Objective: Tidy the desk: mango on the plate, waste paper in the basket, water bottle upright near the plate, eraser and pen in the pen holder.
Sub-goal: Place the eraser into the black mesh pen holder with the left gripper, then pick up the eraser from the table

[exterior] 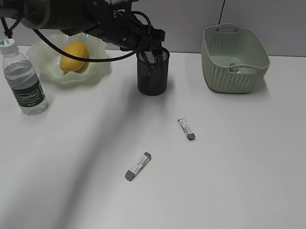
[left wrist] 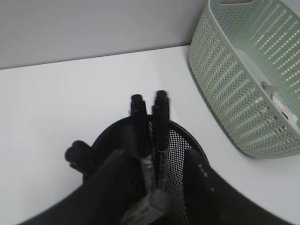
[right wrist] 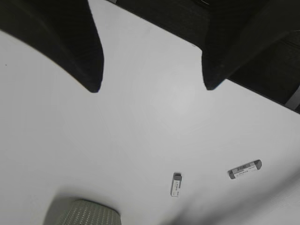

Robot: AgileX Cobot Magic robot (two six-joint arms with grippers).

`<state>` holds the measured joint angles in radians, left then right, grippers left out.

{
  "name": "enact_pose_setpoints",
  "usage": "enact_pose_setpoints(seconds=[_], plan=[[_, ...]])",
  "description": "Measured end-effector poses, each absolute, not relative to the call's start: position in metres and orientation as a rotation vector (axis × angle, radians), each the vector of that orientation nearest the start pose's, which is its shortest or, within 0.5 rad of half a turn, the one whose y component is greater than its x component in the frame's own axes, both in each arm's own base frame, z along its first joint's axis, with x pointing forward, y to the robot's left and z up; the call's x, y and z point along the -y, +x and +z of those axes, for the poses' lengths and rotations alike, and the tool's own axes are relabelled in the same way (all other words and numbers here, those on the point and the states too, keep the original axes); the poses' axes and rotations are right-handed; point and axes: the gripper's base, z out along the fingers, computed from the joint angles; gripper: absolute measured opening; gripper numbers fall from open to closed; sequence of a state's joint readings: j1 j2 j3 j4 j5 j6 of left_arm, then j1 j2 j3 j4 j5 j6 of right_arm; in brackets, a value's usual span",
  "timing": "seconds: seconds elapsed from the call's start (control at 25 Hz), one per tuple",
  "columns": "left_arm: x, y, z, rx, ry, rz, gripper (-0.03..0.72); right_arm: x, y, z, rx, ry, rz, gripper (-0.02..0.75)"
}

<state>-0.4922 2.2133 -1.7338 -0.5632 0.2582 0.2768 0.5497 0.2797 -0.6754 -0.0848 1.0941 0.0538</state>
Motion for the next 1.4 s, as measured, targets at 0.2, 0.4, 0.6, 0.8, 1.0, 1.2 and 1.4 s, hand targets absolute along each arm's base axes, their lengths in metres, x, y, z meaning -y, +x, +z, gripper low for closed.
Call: enact_pose_setpoints(seconds=[0.2,0.4,0.6,0.8,1.0,1.2,1.4], plan=[[0.254,0.443,0.207,-2.220,0.346,-0.584,0.332,-0.007,0.025,0.322,-2.121,-0.537,0.237,0.520],[0.251,0.426,0.235,-2.280,0.471,-0.598,0.334,-0.007,0.025,0.322,-2.120,-0.537,0.237,0.520],[0.240,0.401,0.248,-2.433,0.718,-0.501,0.335,-0.007,0.025,0.322,-2.120,-0.537,0.237,0.520],[0.225,0.381,0.247,-2.636,0.891,-0.397,0.335,-0.007,0.025,0.322,-2.120,-0.537,0.237,0.520],[0.202,0.370,0.257,-2.807,0.855,-0.259,0.335,-0.007,0.025,0.322,-2.120,-0.537,0.237,0.520],[0.177,0.365,0.275,-2.823,0.765,-0.206,0.340,-0.007,0.025,0.322,-2.126,-0.517,0.248,0.520],[0.133,0.338,0.286,-2.850,0.646,-0.194,0.341,-0.007,0.025,0.322,-2.133,-0.506,0.253,0.520]])
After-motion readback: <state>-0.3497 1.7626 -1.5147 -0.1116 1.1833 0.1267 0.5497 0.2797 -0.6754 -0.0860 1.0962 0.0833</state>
